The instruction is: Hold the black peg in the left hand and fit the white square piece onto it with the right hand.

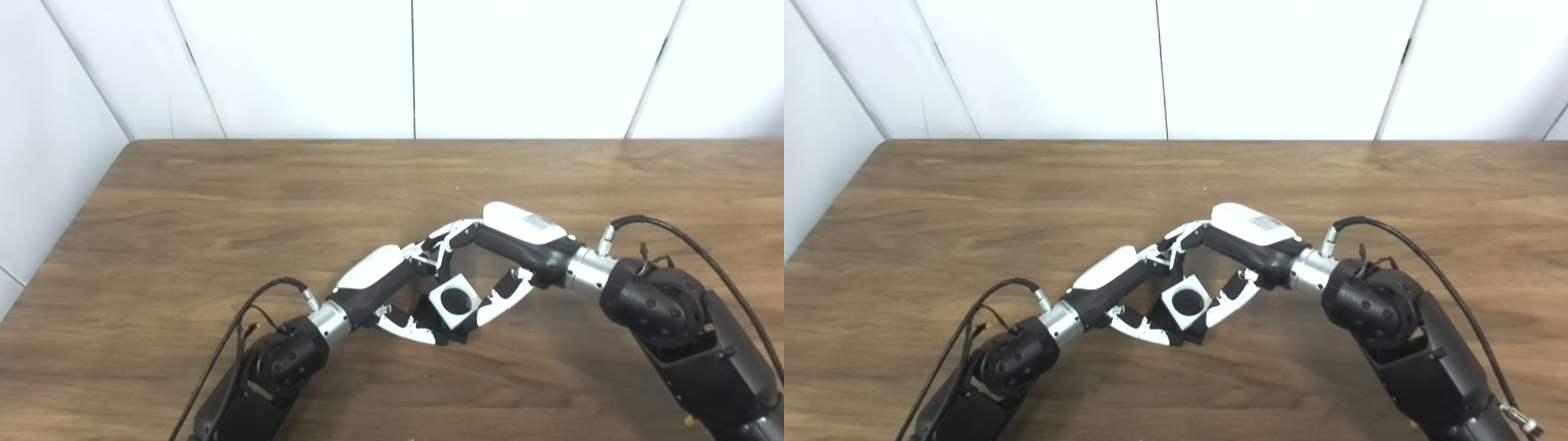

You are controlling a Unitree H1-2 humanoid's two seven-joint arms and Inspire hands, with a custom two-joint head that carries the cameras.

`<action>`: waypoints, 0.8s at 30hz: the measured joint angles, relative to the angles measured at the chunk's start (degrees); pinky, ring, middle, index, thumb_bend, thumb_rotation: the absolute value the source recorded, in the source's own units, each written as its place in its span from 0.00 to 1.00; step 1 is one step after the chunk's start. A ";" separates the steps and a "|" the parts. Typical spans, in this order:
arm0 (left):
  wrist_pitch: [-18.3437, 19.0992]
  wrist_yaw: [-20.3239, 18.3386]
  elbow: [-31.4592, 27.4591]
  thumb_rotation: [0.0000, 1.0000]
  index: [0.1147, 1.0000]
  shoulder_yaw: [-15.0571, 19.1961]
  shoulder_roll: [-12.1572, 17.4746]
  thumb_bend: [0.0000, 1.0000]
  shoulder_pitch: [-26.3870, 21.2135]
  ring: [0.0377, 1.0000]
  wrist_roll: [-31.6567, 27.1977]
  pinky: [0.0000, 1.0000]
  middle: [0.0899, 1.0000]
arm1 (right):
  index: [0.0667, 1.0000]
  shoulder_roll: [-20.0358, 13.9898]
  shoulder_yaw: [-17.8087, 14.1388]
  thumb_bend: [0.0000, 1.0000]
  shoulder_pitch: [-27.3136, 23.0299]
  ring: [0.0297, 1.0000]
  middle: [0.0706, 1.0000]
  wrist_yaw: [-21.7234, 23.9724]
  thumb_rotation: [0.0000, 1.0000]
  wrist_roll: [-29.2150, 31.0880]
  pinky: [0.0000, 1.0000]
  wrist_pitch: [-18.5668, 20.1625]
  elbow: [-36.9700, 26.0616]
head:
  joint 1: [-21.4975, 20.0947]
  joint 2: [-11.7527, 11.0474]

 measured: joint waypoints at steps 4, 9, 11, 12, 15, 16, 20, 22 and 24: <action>0.31 0.00 -0.08 0.08 0.43 -0.08 0.00 0.52 0.01 1.00 0.00 1.00 1.00 | 0.44 0.38 0.28 0.51 0.06 0.83 0.79 -0.02 0.13 -0.10 0.73 -0.27 0.23 | -0.09 0.09; 0.66 0.00 -0.21 0.08 0.43 -0.17 0.01 0.52 0.01 1.00 0.00 1.00 1.00 | 0.44 0.53 0.42 0.51 0.04 0.83 0.79 -0.06 0.13 -0.40 0.73 -0.39 0.29 | 0.09 0.00; 0.76 0.01 -0.22 0.08 0.42 -0.20 0.00 0.52 0.01 1.00 0.00 1.00 1.00 | 0.44 0.55 0.40 0.51 -0.03 0.83 0.79 -0.25 0.13 -0.36 0.73 -1.05 0.89 | 0.00 0.09; 0.85 0.03 -0.23 0.08 0.42 -0.21 0.00 0.52 0.02 1.00 0.00 1.00 1.00 | 0.44 0.57 0.39 0.51 -0.13 0.83 0.79 -0.38 0.13 -0.18 0.73 -1.42 1.37 | 0.09 0.09; 1.17 0.03 -0.31 0.08 0.42 -0.25 -0.02 0.52 0.01 1.00 0.00 1.00 1.00 | 0.44 0.62 0.38 0.51 -0.35 0.83 0.79 -0.49 0.13 -0.07 0.73 -1.71 1.87 | 0.17 0.18; 1.18 0.04 -0.32 0.08 0.42 -0.26 -0.03 0.52 0.01 1.00 0.00 1.00 1.00 | 0.44 0.62 0.39 0.51 -0.41 0.83 0.79 -0.49 0.13 -0.08 0.73 -1.73 1.98 | 0.18 0.18; 1.18 0.12 -0.33 0.08 0.42 -0.34 -0.06 0.52 0.00 1.00 0.00 1.00 1.00 | 0.45 0.66 0.45 0.51 -1.09 0.84 0.80 -0.66 0.14 -0.74 0.74 -1.67 4.22 | 0.18 0.18; 1.52 0.14 -0.32 0.08 0.42 -0.36 -0.11 0.52 0.06 1.00 -0.05 1.00 1.00 | 0.45 0.66 0.64 0.51 -1.10 0.83 0.80 -0.74 0.14 -1.53 0.74 -1.67 5.25 | 0.09 0.17; 1.68 0.14 -0.33 0.08 0.42 -0.36 -0.10 0.52 0.07 1.00 -0.07 1.00 1.00 | 0.45 0.67 0.67 0.51 -1.11 0.83 0.80 -0.93 0.13 -1.55 0.74 -2.00 5.80 | 0.00 0.09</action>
